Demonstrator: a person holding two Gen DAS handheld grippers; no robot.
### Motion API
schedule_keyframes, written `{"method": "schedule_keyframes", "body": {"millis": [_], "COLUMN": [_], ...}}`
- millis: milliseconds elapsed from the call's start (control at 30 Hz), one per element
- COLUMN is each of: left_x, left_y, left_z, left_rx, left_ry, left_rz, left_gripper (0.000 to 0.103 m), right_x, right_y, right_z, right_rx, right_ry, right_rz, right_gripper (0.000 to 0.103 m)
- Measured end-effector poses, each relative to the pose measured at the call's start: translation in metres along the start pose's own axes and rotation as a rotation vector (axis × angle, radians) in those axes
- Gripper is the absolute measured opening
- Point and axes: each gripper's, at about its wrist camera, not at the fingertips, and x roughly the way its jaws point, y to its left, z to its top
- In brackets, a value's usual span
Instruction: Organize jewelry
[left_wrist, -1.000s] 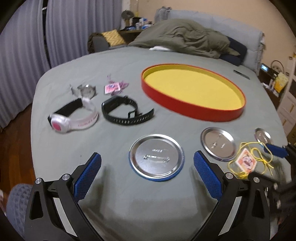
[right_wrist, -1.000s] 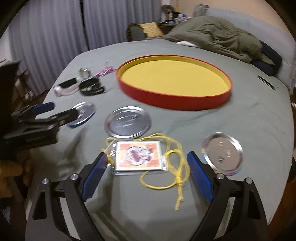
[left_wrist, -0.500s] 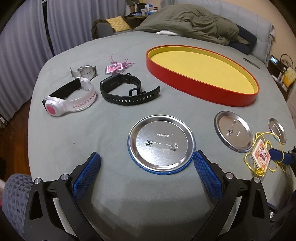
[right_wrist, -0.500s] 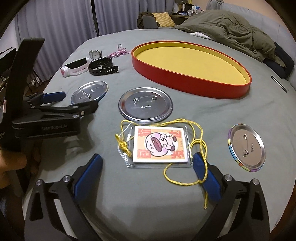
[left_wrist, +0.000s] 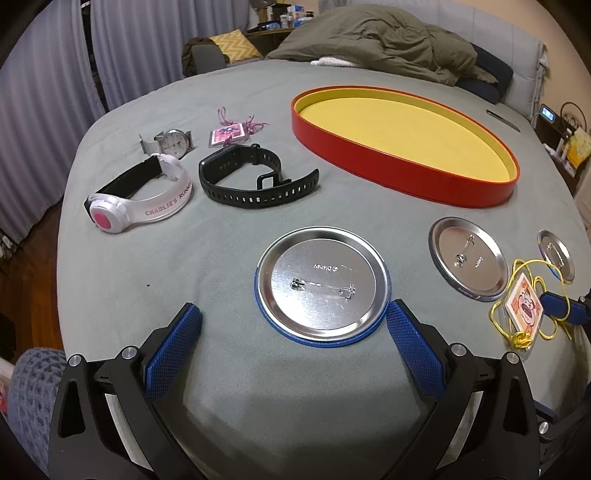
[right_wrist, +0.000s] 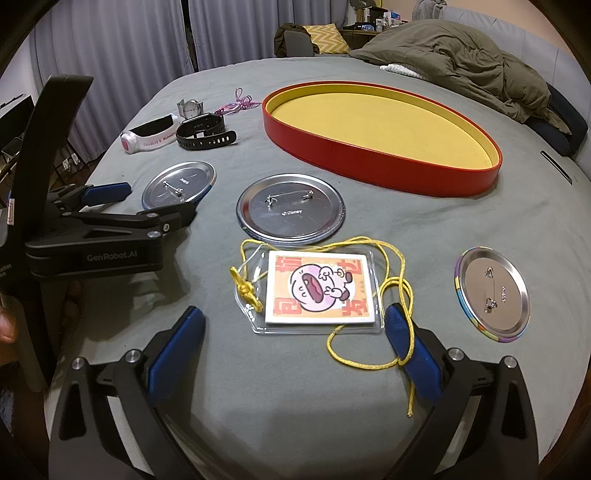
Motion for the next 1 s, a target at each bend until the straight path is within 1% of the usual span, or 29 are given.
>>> {"method": "schedule_keyframes", "body": {"millis": [1000], "left_x": [0.0014], "left_y": [-0.0005], "left_z": [-0.0009], "left_rx": [0.005], "left_ry": [-0.001], "left_rz": [0.007], "left_gripper": [0.098], "right_x": [-0.0001], "right_y": [0.0001], "right_z": [-0.0003], "right_rx": [0.000], "right_ry": [0.000], "right_rz": [0.000], "right_gripper": [0.094]}}
